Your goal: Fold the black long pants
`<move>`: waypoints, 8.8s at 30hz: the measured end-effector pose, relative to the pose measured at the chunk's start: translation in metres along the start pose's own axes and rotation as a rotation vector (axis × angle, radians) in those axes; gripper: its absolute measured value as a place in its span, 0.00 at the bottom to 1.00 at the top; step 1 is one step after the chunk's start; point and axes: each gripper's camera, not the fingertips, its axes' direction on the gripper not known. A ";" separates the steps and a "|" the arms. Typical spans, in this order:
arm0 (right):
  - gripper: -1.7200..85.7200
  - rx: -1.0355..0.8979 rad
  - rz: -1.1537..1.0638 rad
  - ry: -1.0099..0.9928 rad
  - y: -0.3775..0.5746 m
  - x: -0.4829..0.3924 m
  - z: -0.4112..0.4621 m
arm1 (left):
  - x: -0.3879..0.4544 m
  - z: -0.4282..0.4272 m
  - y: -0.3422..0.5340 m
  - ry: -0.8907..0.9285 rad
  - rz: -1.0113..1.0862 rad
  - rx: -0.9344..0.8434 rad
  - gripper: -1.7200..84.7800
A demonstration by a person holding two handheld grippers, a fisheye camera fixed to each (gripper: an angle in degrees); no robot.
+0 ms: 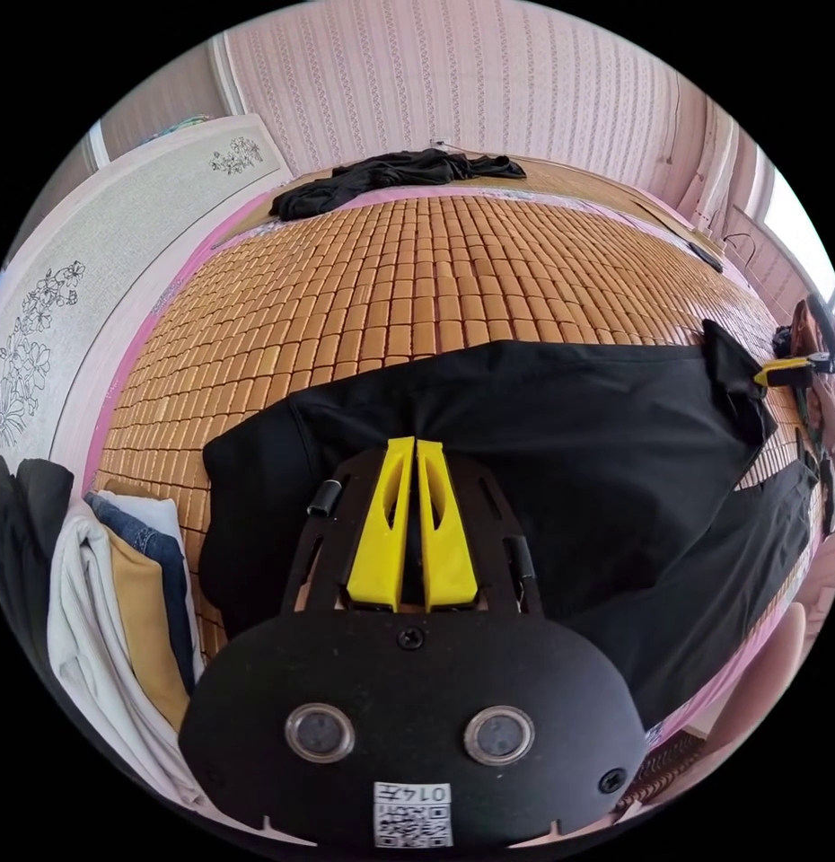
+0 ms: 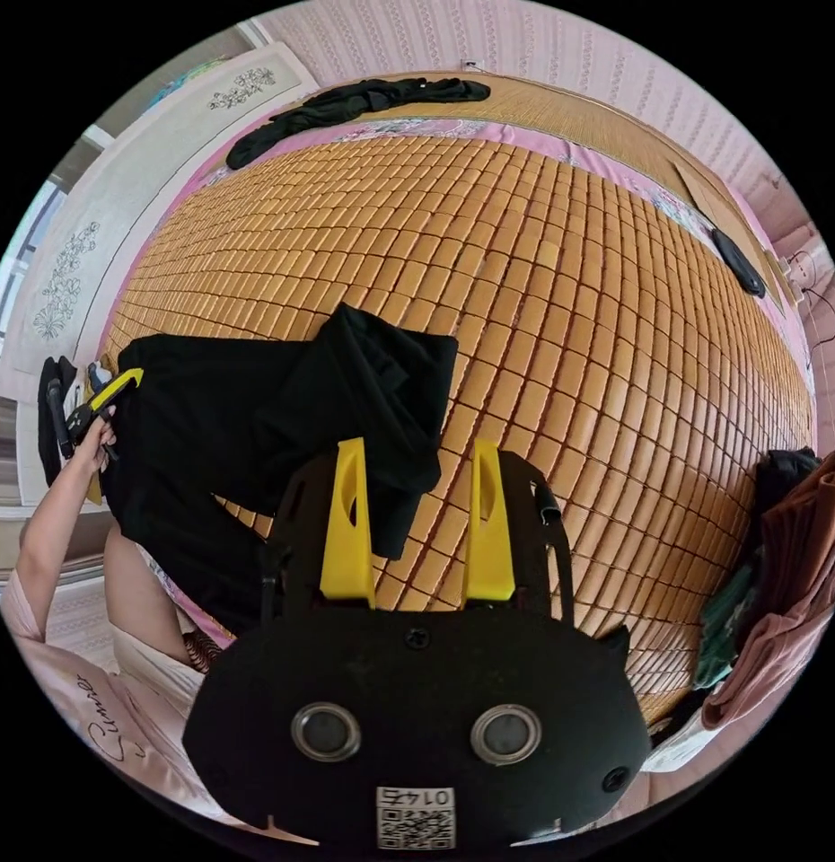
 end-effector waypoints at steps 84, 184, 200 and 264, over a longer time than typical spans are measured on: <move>0.13 0.237 0.614 0.112 0.166 0.230 -0.164 | -0.034 0.045 -0.042 -0.211 -0.087 -0.041 0.01; 0.03 0.231 0.441 0.326 0.226 0.178 -0.074 | 0.379 0.125 -0.138 0.627 0.615 0.020 0.05; 0.01 0.341 0.393 0.203 0.312 0.163 -0.092 | 0.312 0.115 -0.079 0.547 0.451 0.120 0.05; 0.03 0.638 0.495 -0.067 0.579 0.078 -0.236 | 0.259 -0.041 0.180 0.470 0.403 0.234 0.01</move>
